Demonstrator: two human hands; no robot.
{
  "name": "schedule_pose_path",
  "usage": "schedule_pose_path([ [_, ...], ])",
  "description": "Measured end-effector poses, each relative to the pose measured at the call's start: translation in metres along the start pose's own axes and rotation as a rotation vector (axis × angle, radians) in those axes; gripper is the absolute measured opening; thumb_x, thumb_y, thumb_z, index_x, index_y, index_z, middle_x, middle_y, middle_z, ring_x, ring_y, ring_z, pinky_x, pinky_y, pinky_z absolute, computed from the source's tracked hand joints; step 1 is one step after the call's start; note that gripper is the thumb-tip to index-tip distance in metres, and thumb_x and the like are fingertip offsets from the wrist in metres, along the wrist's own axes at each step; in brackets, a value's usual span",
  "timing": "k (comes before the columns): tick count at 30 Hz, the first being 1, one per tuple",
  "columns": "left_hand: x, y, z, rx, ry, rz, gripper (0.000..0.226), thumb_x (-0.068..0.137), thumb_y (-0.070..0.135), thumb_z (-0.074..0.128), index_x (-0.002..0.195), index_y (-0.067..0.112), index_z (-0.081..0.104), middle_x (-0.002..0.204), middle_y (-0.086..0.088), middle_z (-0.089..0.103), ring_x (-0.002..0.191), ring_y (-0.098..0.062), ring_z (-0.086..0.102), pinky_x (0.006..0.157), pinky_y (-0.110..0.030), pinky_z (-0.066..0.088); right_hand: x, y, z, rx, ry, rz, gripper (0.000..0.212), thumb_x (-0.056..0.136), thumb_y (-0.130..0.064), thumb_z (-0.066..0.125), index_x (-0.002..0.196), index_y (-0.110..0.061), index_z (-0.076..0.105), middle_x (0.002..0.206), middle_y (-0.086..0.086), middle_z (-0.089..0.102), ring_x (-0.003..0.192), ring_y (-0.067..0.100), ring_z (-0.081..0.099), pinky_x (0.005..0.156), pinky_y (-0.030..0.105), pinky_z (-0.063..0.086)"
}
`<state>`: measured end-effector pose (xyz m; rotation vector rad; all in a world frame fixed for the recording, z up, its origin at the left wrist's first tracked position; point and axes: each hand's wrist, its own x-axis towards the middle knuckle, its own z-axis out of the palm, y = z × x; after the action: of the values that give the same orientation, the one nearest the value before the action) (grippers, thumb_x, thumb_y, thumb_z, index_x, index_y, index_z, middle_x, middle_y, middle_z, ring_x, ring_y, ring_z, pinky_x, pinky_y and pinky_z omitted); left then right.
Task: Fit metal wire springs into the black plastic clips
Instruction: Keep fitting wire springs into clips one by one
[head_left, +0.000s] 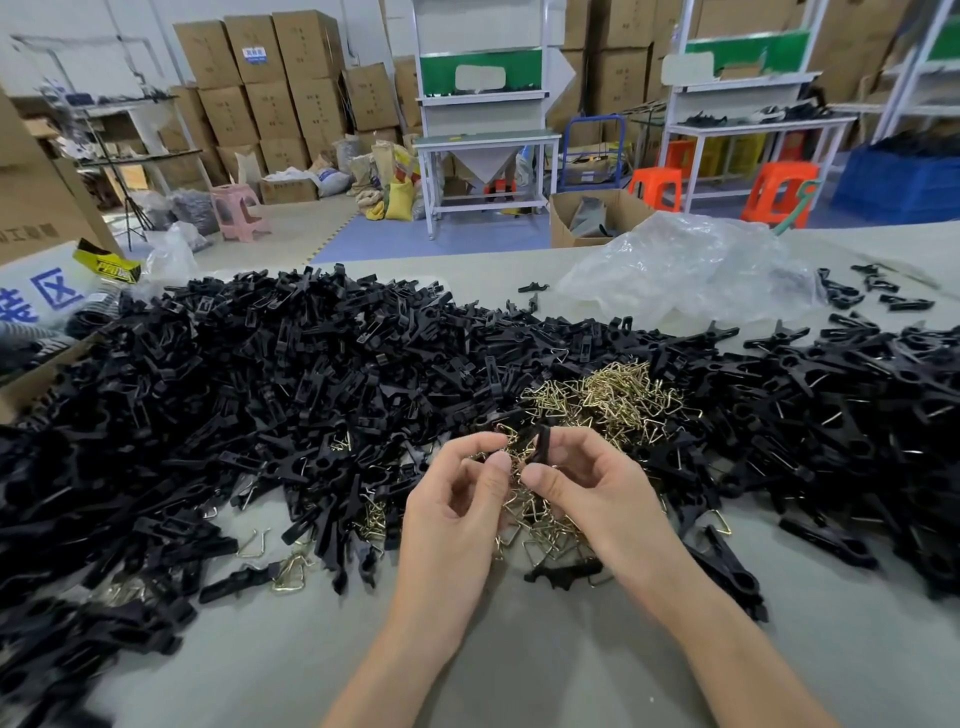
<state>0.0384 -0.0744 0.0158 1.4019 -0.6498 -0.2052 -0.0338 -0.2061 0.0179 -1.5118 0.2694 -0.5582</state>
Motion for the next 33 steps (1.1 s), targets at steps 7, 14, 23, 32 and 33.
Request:
schedule_pose_path([
  [7,0.0009,0.0020,0.0008,0.002,-0.026,-0.040,0.024,0.101,0.016,0.057,0.116,0.032,0.067,0.073,0.000,0.065,0.067,-0.010,0.060,0.063,-0.022,0.053,-0.0012,-0.0049,-0.0017,0.048,0.008,-0.026,0.031,0.081,-0.019,0.076,0.107,-0.038,0.077,0.088,-0.009,0.076,0.067,0.000,0.062,0.065,0.015,0.052],
  [14,0.0004,-0.0012,-0.0002,0.100,-0.031,-0.070,0.022,0.104,0.029,0.049,0.113,0.037,0.067,0.091,-0.003,0.072,0.074,-0.007,0.065,0.067,-0.023,0.056,-0.0013,-0.0036,-0.0014,0.011,-0.017,-0.019,0.047,0.096,0.002,0.063,0.115,-0.040,0.073,0.110,-0.003,0.077,0.102,0.011,0.071,0.081,0.020,0.056],
  [23,-0.0005,-0.0030,0.0006,0.209,-0.077,-0.037,0.032,0.105,0.026,0.046,0.113,0.054,0.060,0.091,0.003,0.068,0.077,-0.005,0.062,0.073,-0.020,0.053,-0.0024,-0.0035,-0.0007,0.003,-0.087,0.003,0.039,0.095,-0.002,0.067,0.120,-0.031,0.073,0.111,-0.003,0.077,0.107,0.012,0.071,0.085,0.020,0.056],
  [32,-0.0001,0.0007,0.0015,0.129,-0.062,-0.071,0.028,0.105,0.022,0.046,0.120,0.038,0.063,0.092,-0.001,0.073,0.074,-0.005,0.063,0.068,-0.017,0.054,-0.0035,-0.0042,0.0010,-0.002,-0.101,-0.032,0.046,0.094,-0.002,0.068,0.109,-0.045,0.077,0.108,-0.003,0.078,0.099,0.012,0.073,0.083,0.019,0.056],
  [33,0.0003,0.0007,0.0015,0.129,-0.059,-0.072,0.028,0.105,0.021,0.046,0.120,0.037,0.064,0.092,-0.001,0.073,0.073,-0.005,0.063,0.068,-0.017,0.053,-0.0034,-0.0033,0.0009,-0.003,-0.103,-0.034,0.045,0.094,-0.003,0.068,0.112,-0.043,0.076,0.109,-0.003,0.078,0.101,0.011,0.072,0.083,0.019,0.056],
])
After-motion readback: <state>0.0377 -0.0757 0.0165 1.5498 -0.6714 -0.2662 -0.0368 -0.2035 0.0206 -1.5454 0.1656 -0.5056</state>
